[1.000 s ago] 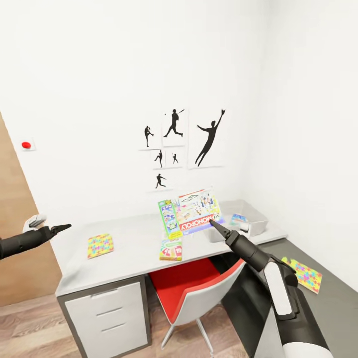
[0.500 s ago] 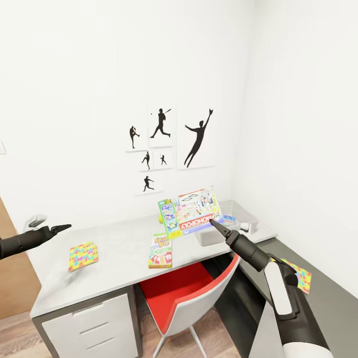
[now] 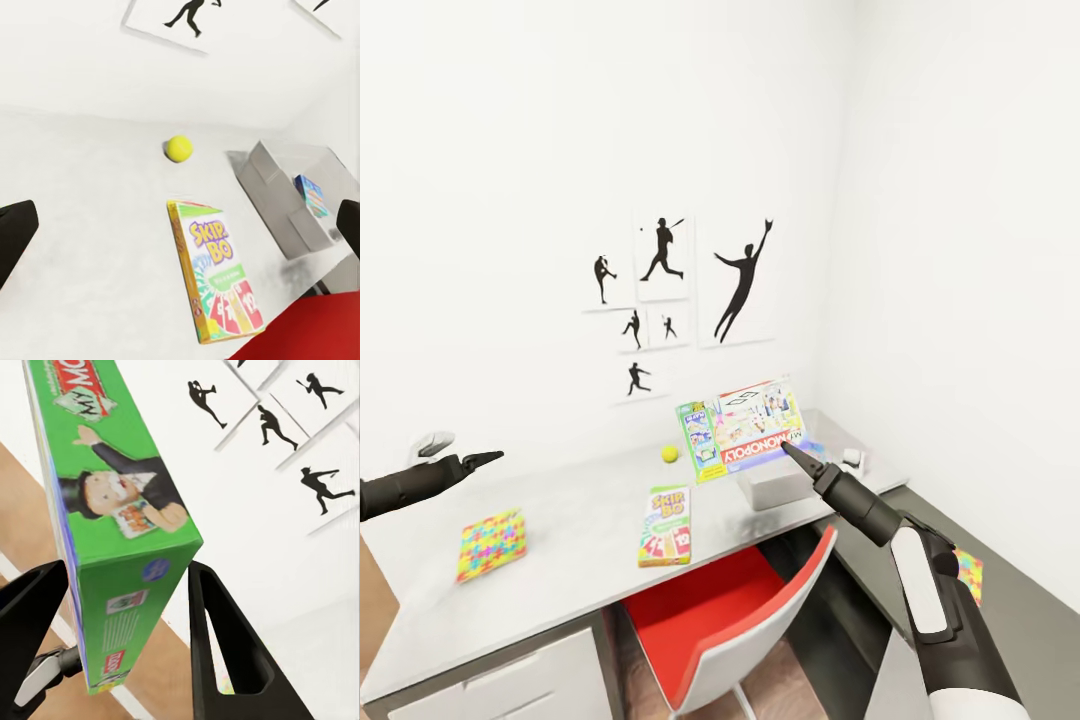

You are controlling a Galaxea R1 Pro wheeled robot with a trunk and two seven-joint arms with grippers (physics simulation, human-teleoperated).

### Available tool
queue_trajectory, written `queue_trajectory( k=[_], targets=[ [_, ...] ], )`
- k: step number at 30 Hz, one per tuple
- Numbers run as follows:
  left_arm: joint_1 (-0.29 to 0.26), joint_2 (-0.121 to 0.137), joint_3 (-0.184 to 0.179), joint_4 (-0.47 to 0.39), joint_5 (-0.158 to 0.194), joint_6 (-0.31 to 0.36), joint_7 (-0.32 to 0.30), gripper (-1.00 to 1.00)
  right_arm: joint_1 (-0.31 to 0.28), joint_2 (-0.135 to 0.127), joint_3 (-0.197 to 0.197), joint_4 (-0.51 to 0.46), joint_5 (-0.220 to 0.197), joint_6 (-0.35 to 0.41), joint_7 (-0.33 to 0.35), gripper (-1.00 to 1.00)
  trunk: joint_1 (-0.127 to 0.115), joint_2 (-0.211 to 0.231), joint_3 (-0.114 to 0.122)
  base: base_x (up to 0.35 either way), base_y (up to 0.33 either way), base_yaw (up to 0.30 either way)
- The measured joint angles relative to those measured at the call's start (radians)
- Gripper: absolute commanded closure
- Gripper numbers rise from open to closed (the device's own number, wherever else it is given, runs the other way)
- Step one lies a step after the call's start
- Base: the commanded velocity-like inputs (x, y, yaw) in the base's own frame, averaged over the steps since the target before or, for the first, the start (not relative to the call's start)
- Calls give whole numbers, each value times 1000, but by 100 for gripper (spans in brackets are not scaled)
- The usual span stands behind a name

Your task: Put all the toys in the child's room - the three board games (two on the bed and one on the table), the two jigsaw puzzles on the table, and the tennis ball on the table - inside the toy box on the table in the child's room.

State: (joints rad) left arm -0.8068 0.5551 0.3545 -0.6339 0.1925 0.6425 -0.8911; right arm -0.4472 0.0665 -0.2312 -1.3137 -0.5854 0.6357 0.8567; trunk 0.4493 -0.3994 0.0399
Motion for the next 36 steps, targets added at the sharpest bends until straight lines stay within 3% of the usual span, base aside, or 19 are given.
queue_trajectory(
  k=[19, 36],
  targets=[
    [0, 1, 1, 0, 0, 0, -1, -100, 0, 0, -1, -1, 3, -1, 0, 100, 0, 0, 1, 263, 56, -43],
    [0, 0, 0, 0, 0, 0, 0, -100, 0, 0, -2, -5, -2, 2, -3, 100, 0, 0, 1, 52, 2, 0]
  ],
)
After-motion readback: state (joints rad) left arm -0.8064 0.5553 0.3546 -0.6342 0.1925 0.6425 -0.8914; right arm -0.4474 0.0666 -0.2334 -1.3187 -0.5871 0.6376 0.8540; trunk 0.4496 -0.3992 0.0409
